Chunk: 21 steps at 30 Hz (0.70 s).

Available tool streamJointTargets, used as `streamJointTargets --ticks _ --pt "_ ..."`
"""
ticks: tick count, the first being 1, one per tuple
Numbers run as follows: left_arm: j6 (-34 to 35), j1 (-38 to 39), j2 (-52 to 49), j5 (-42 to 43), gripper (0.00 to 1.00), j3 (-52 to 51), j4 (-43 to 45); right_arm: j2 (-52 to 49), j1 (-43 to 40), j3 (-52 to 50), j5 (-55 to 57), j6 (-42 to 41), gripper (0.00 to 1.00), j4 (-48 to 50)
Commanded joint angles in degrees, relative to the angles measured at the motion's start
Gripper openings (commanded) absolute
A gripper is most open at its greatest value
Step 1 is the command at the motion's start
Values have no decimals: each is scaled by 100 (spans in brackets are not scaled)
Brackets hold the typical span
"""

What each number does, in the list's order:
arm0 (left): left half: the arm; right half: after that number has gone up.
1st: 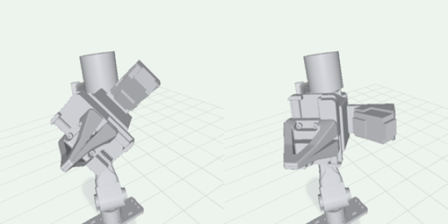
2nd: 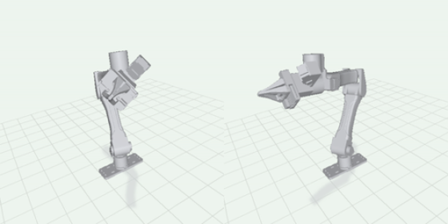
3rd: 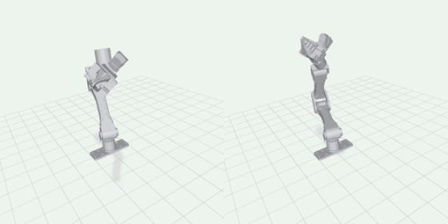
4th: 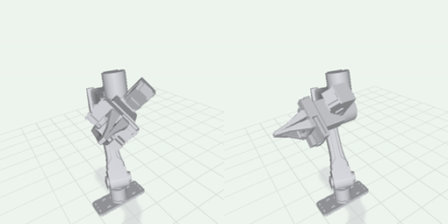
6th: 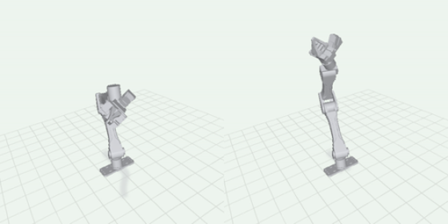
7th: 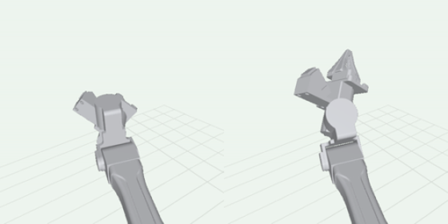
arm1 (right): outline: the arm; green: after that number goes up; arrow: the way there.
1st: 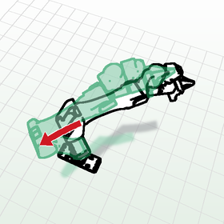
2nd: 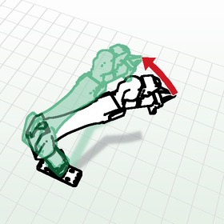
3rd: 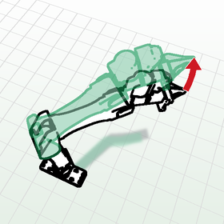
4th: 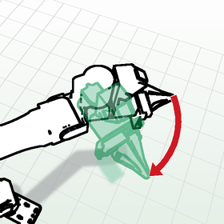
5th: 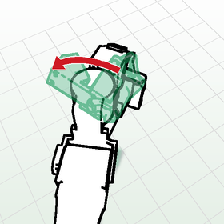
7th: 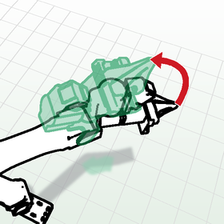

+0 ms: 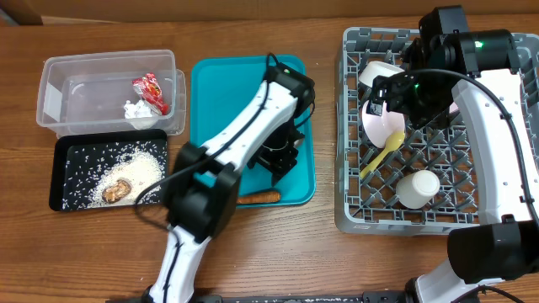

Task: Sort waste into correct bins and load items into the dishwasher
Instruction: 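Grasp the carrot with the left gripper and lift it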

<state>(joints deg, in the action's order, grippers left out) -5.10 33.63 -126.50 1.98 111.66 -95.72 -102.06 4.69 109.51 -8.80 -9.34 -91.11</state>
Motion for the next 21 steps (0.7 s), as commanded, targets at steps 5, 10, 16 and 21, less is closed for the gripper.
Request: streamJointTargets --ticks 5,10,16,21 --pt "-391 -149 1198 205 68 -1248 962 133 7 151 -28 22 100 -2" --pt "-341 -282 1165 111 66 -2221 1720 133 7 151 -28 22 100 -17" --pt "-308 -448 1165 647 64 -2579 2361 133 7 151 -33 20 100 -33" --pt "-776 -426 1165 938 66 -2761 2594 133 7 151 -33 20 100 -85"
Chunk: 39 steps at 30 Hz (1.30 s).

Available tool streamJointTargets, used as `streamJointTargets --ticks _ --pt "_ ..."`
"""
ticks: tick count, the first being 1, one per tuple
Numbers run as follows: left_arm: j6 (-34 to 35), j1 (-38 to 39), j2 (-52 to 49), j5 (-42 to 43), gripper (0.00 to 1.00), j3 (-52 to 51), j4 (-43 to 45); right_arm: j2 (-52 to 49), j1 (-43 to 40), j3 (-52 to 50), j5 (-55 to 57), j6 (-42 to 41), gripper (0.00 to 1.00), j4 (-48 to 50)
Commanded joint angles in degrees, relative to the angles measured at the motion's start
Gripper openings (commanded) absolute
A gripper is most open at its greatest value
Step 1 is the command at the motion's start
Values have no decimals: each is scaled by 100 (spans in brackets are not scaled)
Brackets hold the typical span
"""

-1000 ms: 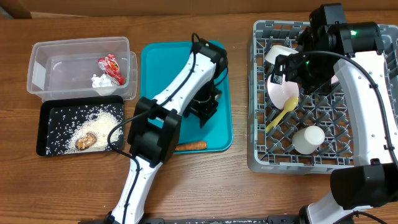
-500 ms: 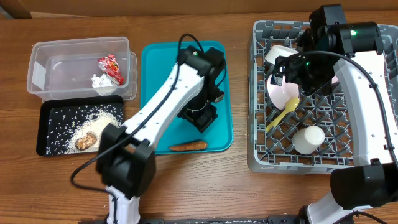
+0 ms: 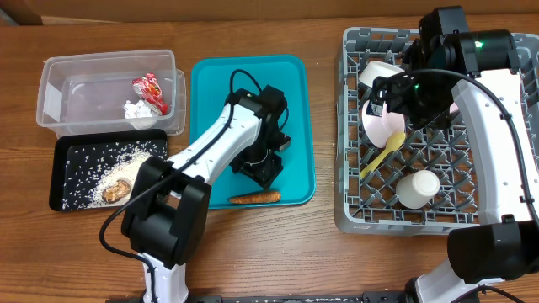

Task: Sort waste into correct bins and load items into the dishwasher
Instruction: 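Grasp the carrot with the left gripper and lift it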

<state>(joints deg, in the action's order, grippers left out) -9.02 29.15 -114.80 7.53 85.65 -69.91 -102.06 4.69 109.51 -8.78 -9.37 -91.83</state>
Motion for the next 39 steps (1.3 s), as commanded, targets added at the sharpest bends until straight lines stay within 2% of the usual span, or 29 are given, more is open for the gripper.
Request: streamJointTargets --ticks 1,5,8,13,15,18,20,29,31,33,39 --pt "-481 37 -4 444 65 -197 2 133 7 151 -33 24 100 -24" --pt "-1010 39 -4 702 62 -273 -221 133 7 151 -35 22 100 -26" --pt "-1165 22 -4 754 61 -352 -269 133 7 151 -35 22 100 -22" --pt "-1180 2 -9 750 66 -601 50 133 11 151 -35 22 100 -28" --pt "-1178 2 -9 708 65 -815 367 133 11 151 -35 22 100 -28" --pt "-1176 0 -9 684 52 -1036 844 133 11 151 -35 22 100 -22" --pt "-1152 0 -9 643 49 -1064 1036 133 11 151 -35 22 100 -24" --pt "-1132 2 -9 210 50 -1064 1143 133 11 151 -37 22 100 -26" --pt "-1023 2 -9 94 51 -1064 1110 133 11 151 -37 22 100 -26" --pt "-693 2 -17 -76 56 -1073 1108 133 11 151 -37 20 100 -26" --pt "98 2 -17 -756 56 -1298 1412 133 11 151 -35 22 100 -24"
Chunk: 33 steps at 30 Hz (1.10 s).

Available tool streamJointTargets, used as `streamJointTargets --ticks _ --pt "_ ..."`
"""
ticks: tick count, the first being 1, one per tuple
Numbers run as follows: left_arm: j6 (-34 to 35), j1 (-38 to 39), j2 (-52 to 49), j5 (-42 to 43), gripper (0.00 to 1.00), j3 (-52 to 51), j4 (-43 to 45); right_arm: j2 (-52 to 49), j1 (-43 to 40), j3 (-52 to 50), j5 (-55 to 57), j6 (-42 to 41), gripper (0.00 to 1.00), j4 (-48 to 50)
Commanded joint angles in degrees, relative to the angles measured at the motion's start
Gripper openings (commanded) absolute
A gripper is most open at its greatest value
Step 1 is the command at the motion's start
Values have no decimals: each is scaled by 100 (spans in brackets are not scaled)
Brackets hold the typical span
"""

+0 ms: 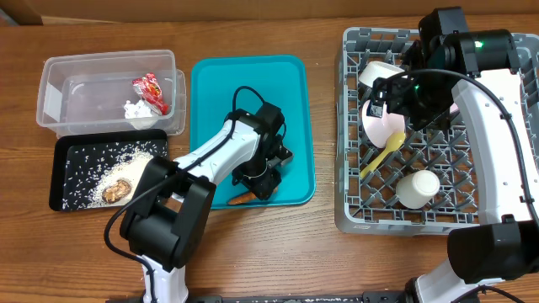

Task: Sort waste into correct bins and load items into the dishwasher
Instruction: 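Grasp the carrot with the left gripper and lift it, then lower the carrot onto the rice in the black tray and release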

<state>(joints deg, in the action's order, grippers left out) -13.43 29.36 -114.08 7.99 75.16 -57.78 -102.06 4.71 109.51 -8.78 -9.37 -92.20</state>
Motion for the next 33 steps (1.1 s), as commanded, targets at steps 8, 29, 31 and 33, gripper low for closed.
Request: streamJointTargets --ticks 8,29,31,33 --pt "601 -20 -90 -837 24 -350 761 133 9 151 -35 24 100 9" --pt "1867 -52 -74 -1722 4 2389 -1314 133 9 151 -33 24 100 33" --pt "2153 -109 -68 -1910 4 2955 -1818 133 9 151 -33 24 100 33" --pt "2433 -216 -37 -2065 4 3403 -2275 133 9 151 -33 26 100 33"
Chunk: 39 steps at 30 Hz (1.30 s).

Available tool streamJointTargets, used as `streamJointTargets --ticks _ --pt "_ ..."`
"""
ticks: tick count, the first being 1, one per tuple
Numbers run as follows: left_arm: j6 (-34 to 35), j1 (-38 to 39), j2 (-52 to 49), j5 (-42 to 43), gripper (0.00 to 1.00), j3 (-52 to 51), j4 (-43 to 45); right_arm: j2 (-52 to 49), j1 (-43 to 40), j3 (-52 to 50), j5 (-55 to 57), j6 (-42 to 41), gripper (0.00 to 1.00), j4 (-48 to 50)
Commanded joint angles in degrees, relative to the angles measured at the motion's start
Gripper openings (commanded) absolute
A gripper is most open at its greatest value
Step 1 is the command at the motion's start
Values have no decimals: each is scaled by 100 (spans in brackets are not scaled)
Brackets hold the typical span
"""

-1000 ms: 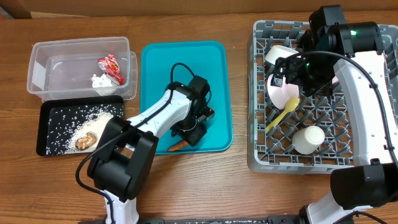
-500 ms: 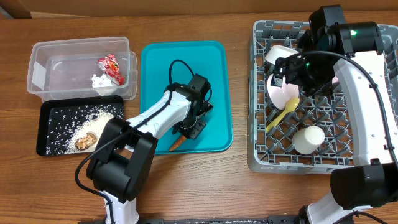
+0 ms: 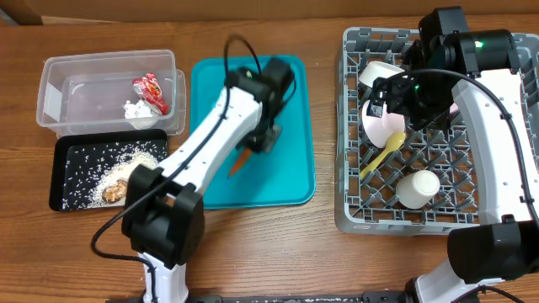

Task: Sort waste into correct bins and load items into the dishwasher
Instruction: 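Lower the carrot onto the rice in the black tray and release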

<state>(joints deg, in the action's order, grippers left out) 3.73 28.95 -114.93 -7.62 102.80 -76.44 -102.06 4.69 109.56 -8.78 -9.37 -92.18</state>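
Observation:
An orange carrot stick (image 3: 237,162) hangs tilted over the middle of the teal tray (image 3: 290,181), with my left gripper (image 3: 253,146) shut on its upper end. The left arm reaches in from the table's front. My right gripper (image 3: 381,94) sits inside the grey dish rack (image 3: 349,215), beside a pink cup (image 3: 381,124) and a white bowl (image 3: 376,72). Its fingers are hidden by the arm's body. A yellow spoon (image 3: 384,155) and a white cup (image 3: 418,187) also lie in the rack.
A clear plastic bin (image 3: 50,101) at the far left holds a red wrapper (image 3: 150,88) and crumpled white paper (image 3: 135,109). In front of it a black tray (image 3: 63,151) holds scattered rice and a brown food scrap (image 3: 116,191).
My left gripper was down on the carrot stick at the tray's front edge. Now it is further back over the tray's middle, holding the carrot stick off the tray. The right arm has not moved.
The carrot stick lay at the teal tray's front edge while my left gripper stood over the tray's middle. The gripper then was closer to it, then down on it. Now the carrot stick hangs from the gripper. The right arm stayed in the rack throughout.

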Motion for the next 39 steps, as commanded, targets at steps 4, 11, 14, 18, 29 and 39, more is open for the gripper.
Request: streamJointTargets --ticks 4,11,14,18,29,39 --pt "1174 -577 173 -525 4 1130 -1185 133 11 146 -31 48 100 31" --pt "1530 -1633 505 -444 4 1132 -2039 133 11 146 -33 46 100 35" --pt "1565 -2157 734 -461 6 979 -2039 133 11 146 -33 46 100 33" --pt "1582 -2907 942 -498 7 621 -1926 133 11 146 -33 46 100 33" --pt "1766 -4249 1038 629 12 -1860 667 133 11 146 -31 61 100 -11" --pt "1790 -4319 1038 597 61 -2201 1261 133 11 146 -31 87 100 -35"
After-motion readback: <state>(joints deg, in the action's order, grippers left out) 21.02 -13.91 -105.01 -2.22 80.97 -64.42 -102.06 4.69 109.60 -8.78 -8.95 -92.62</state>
